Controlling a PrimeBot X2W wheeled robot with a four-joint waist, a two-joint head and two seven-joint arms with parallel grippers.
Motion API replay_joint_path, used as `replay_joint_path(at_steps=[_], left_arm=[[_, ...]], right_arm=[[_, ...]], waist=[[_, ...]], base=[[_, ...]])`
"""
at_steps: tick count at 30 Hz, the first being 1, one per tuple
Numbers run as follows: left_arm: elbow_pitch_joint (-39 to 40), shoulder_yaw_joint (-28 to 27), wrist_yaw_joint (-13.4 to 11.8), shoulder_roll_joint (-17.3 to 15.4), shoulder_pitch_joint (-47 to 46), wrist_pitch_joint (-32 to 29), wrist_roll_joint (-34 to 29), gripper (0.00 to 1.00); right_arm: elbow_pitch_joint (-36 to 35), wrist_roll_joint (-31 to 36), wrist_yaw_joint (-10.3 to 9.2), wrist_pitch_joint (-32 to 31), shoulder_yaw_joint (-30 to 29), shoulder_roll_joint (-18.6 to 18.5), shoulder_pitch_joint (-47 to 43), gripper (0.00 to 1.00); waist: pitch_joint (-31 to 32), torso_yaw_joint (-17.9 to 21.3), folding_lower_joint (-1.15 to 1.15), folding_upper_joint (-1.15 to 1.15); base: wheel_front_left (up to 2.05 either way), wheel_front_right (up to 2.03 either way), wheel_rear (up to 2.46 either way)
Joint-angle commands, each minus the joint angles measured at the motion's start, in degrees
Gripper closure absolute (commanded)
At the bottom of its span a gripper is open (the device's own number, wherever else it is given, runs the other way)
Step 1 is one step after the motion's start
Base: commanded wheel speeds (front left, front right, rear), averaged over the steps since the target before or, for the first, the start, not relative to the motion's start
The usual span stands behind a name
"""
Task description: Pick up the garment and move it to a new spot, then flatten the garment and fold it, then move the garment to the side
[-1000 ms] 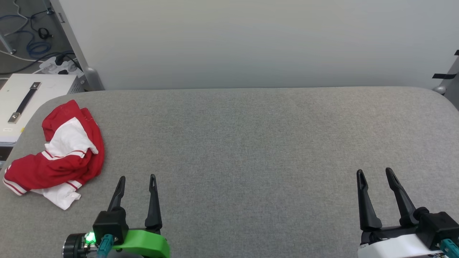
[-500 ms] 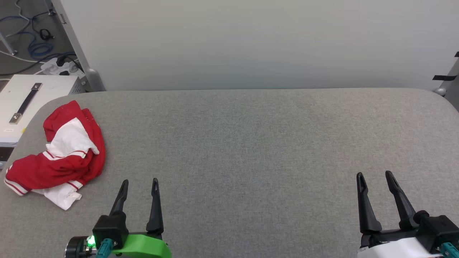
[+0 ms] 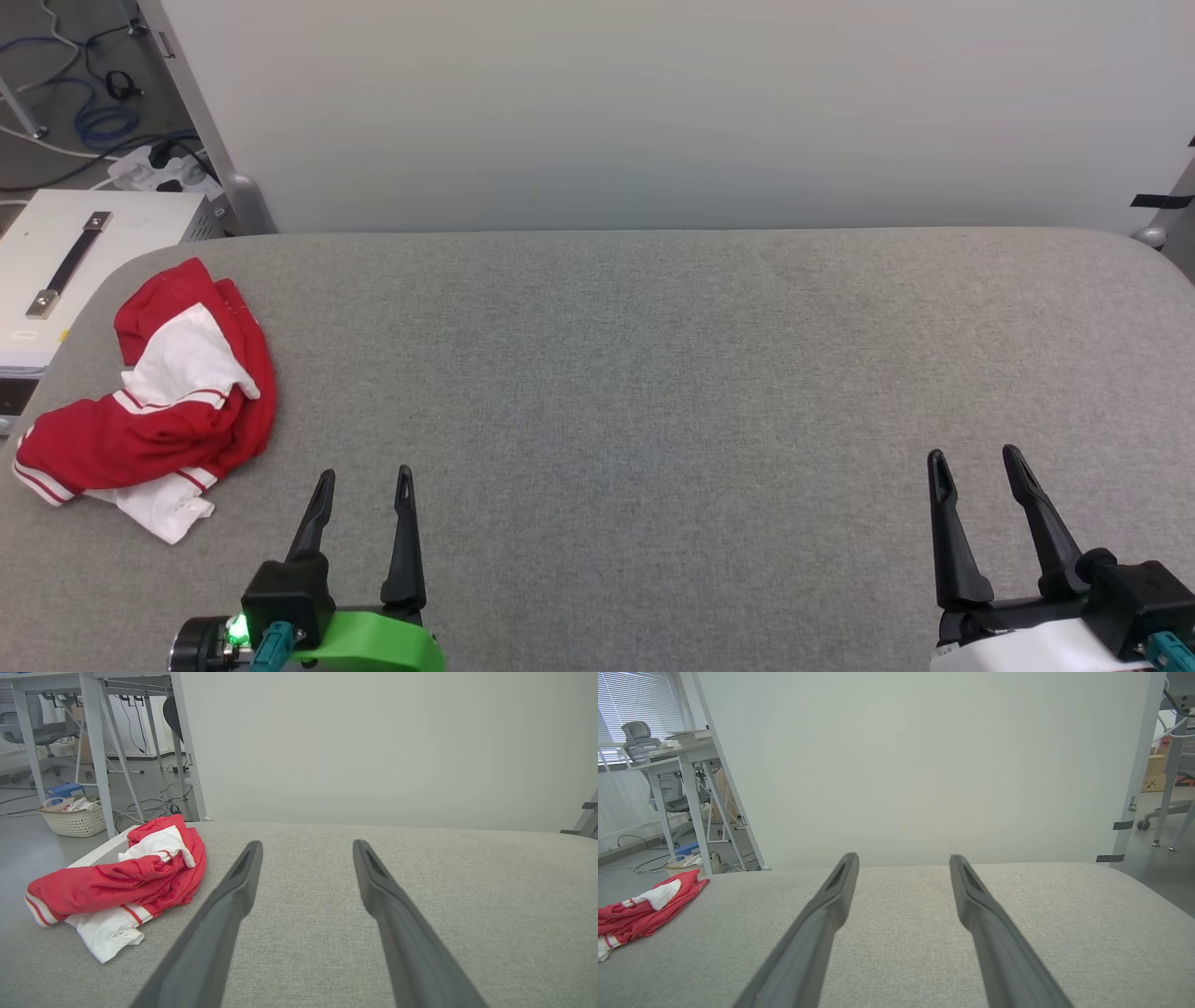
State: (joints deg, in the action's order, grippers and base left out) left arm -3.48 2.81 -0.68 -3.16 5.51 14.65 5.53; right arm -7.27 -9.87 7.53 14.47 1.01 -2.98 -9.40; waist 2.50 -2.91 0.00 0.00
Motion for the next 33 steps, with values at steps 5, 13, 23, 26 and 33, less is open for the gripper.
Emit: replay_joint_path(at_steps=[5, 13, 23, 26, 33], left_arm=[[-0.5, -0.1, 0.3, 0.3, 0.2, 0.3, -0.2, 0.00], [-0.6, -0.9, -0.1, 0.3, -0.7, 0.3, -0.5, 0.00], [-0.8, -1.8, -0.5, 0.3, -1.8, 0.3, -0.3, 0.00], [-0.9, -1.9, -0.6, 0.3, -2.1, 0.3, -0.2, 0.00], [-1.1, -3.1, -1.2, 0.3, -2.7, 0.3, 0.3, 0.00]], right_arm=[[-0.3, -0.5, -0.04, 0.5, -0.2, 0.1, -0.9, 0.00], [-0.6, -0.3, -0.04, 0.5, 0.2, 0.1, -0.4, 0.00], [-0.9, 0.1, -0.04, 0.5, 0.7, 0.1, 0.4, 0.00], [-1.0, 0.3, -0.04, 0.5, 0.8, 0.1, 0.6, 0.00], [-1.0, 1.0, -0.04, 0.5, 1.5, 0.1, 1.4, 0.00]], waist=[[-0.1, -0.8, 0.00, 0.00], [-0.9, -3.9, 0.00, 0.00], [-2.4, -10.2, 0.00, 0.00], [-2.8, -12.5, 0.00, 0.00], [-3.9, -19.2, 0.00, 0.00]], base=[[0.00, 0.00, 0.00], [0.00, 0.00, 0.00], [0.00, 0.00, 0.00], [0.00, 0.00, 0.00], [0.00, 0.00, 0.00]])
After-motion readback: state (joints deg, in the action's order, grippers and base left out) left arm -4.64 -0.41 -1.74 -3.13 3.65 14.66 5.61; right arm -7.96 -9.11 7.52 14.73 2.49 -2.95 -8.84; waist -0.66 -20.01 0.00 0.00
